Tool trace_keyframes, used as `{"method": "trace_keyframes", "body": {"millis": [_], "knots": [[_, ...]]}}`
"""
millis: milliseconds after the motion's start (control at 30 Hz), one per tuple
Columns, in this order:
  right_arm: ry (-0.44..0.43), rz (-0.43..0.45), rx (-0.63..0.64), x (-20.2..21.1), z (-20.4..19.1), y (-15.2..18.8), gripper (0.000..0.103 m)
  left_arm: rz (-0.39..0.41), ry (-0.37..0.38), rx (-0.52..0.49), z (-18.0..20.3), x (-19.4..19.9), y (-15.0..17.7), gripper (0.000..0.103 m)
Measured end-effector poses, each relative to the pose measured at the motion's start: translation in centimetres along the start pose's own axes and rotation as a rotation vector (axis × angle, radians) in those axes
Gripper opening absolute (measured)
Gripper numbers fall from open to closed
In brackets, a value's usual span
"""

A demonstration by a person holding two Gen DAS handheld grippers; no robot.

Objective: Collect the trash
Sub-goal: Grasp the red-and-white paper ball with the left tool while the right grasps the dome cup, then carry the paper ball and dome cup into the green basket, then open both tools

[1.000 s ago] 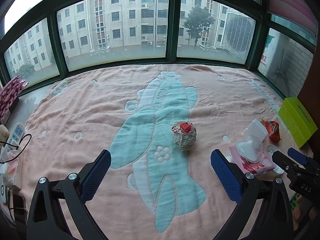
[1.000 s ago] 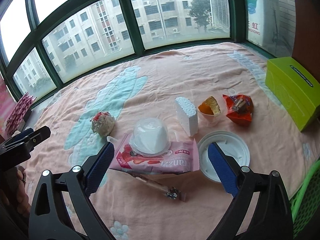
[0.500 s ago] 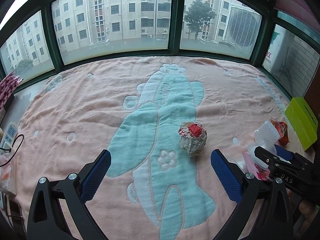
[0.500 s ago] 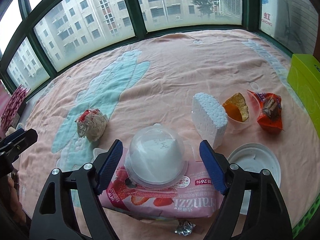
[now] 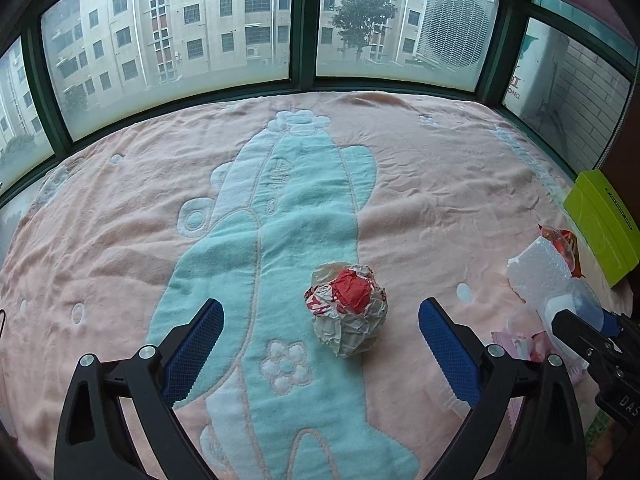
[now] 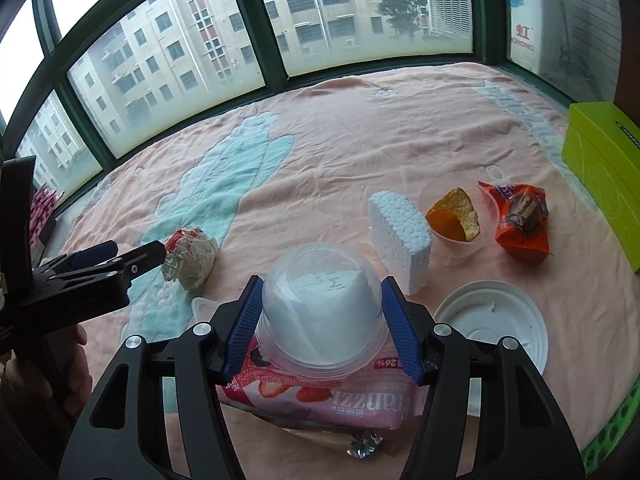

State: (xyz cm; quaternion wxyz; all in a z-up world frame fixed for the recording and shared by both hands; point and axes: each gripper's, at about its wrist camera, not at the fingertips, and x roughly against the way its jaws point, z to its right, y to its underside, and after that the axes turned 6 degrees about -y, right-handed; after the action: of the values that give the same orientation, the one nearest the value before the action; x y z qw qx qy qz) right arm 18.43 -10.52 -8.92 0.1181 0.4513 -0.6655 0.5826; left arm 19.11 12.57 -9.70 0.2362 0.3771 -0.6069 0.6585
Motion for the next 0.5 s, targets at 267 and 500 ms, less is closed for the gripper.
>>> {"method": "trace_keyframes", "body": {"millis": [267, 500], "knots": [[0.040, 0.079, 0.007, 3.2, 0.0, 0.4, 0.060, -0.035, 0.004, -0.010, 1.3, -2.9, 0.1, 0.072], [0.071, 0.120, 0.010, 5.3, -0.1, 1.2, 0.060, -0.063, 0.017, -0.003, 1.7, -4.8, 0.7, 0.051]]}}
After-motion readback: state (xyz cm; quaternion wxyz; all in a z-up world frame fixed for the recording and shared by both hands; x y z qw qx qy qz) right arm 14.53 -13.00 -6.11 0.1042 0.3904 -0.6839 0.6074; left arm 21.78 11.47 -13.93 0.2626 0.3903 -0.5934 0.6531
